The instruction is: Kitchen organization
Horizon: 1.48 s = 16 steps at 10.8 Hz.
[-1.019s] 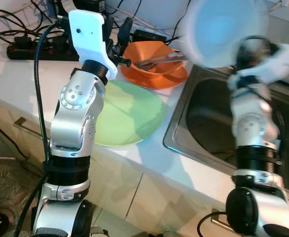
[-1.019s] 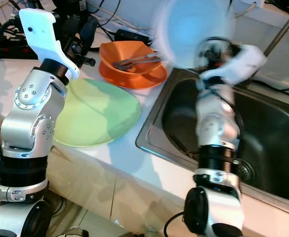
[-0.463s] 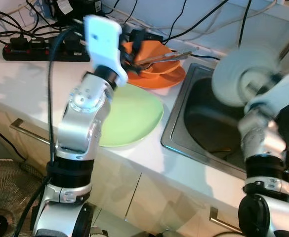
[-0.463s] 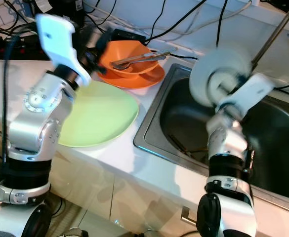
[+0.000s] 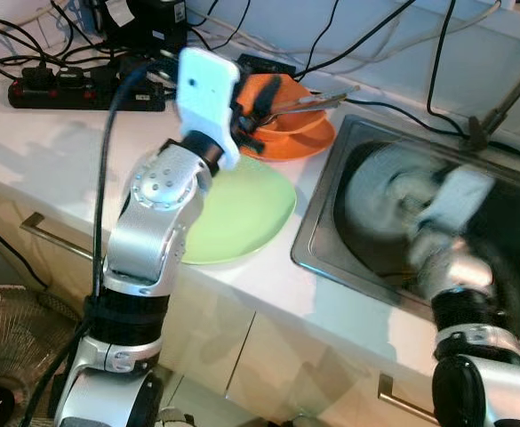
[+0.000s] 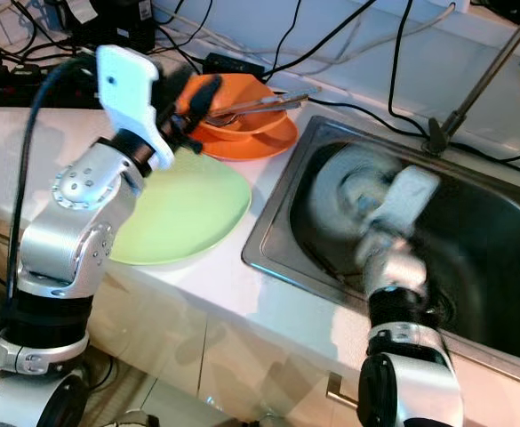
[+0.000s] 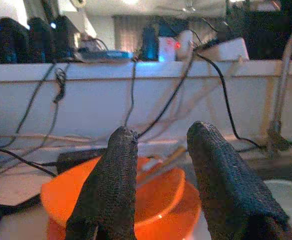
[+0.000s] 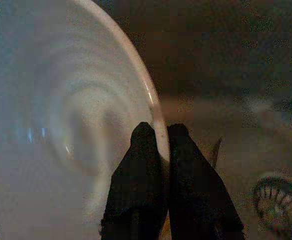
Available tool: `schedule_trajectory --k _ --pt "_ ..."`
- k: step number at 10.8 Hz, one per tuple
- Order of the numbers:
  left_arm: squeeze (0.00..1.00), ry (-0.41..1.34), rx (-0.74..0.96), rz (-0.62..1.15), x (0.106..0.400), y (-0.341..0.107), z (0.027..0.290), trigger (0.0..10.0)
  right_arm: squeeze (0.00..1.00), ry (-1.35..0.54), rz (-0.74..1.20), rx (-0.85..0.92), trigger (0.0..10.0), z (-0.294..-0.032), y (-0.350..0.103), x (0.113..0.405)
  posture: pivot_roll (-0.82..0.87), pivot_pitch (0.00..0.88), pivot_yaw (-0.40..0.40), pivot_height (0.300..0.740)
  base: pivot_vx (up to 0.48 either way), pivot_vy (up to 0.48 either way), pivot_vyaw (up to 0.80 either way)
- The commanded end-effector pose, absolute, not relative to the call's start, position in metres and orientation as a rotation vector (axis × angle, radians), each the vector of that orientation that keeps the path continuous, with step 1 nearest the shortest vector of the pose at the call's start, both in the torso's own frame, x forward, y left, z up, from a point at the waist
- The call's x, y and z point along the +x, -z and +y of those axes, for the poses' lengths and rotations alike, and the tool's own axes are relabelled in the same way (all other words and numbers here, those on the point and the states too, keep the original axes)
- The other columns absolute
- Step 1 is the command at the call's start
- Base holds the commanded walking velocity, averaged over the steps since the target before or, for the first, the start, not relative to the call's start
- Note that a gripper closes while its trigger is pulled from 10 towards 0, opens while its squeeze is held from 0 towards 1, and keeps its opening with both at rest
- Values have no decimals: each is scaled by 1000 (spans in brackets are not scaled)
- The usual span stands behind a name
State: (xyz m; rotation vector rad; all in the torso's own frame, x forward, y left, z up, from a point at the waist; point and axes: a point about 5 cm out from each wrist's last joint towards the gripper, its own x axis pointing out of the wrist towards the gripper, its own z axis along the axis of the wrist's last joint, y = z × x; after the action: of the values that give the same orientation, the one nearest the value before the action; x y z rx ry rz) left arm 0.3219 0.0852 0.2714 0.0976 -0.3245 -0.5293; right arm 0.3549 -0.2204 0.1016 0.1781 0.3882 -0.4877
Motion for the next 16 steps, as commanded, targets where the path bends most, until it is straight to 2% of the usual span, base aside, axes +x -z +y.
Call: schedule_trajectory --k 1,5,9,10,11,12,13,14,16 --pt "0 601 109 -292 316 -266 76 10000 0 482 403 147 10000 -225 -100 354 39 51 -152 740 0 0 0" --pt "0 771 148 -79 304 -225 63 10000 0 415 477 149 10000 -215 -84 354 40 49 -150 740 0 0 0" --pt "0 792 189 39 298 -198 63 10000 0 363 502 160 10000 -207 -77 355 52 36 -160 740 0 0 0" --pt "0 794 193 45 297 -197 63 10000 200 351 506 162 10000 -204 -75 354 54 36 -160 740 0 0 0" --pt "0 797 195 48 297 -196 63 10000 1000 344 510 162 10000 -202 -73 354 55 34 -161 740 0 0 0" --pt "0 799 198 49 296 -196 63 10000 1000 333 513 163 10000 -201 -73 354 57 32 -161 740 0 0 0" --pt "0 801 200 50 296 -196 63 10000 353 327 515 160 10000 -199 -72 354 57 29 -160 740 0 0 0" --pt "0 803 202 50 295 -196 62 10000 0 326 515 159 10000 -200 -72 354 58 27 -159 740 0 0 0" --pt "0 807 206 51 295 -195 61 10000 0 324 511 156 10000 -200 -72 355 57 27 -160 740 0 0 0"
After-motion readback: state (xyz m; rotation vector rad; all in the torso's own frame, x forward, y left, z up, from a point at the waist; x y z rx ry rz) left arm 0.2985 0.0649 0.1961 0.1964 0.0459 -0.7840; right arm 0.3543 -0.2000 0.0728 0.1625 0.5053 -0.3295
